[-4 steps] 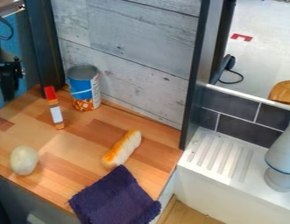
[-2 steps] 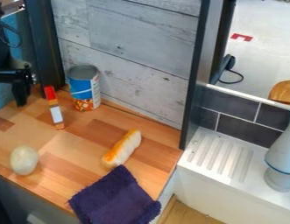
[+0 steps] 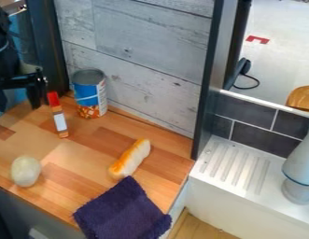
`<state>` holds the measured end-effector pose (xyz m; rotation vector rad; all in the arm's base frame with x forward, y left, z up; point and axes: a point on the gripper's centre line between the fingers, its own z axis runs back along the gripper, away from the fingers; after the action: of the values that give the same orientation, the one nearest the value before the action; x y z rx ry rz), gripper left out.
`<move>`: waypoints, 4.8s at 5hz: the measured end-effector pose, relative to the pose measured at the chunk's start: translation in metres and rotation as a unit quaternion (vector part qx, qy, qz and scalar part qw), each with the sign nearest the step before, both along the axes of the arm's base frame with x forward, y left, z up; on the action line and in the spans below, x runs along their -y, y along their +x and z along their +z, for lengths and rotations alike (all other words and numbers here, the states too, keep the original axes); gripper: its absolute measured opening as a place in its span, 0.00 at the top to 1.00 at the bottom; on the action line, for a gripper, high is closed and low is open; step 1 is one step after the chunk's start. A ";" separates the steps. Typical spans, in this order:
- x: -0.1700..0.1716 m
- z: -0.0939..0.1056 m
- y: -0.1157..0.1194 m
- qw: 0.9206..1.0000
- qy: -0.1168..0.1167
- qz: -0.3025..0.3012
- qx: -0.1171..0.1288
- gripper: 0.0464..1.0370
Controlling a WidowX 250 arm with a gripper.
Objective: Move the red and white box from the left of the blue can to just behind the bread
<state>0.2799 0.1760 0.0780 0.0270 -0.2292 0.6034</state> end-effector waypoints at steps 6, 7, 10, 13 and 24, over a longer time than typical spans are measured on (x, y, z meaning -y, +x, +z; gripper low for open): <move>-0.007 -0.026 0.067 0.999 -0.025 0.021 -0.029 0.04; -0.008 -0.036 0.068 0.999 -0.027 0.021 -0.034 0.04; -0.005 -0.051 0.075 0.998 -0.031 0.031 -0.032 0.58; 0.018 0.002 0.071 0.999 -0.026 -0.005 -0.041 0.65; 0.131 -0.062 0.087 0.976 -0.019 -0.207 -0.061 0.04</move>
<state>0.3668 0.0453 0.0156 -0.0207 -0.0979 0.1884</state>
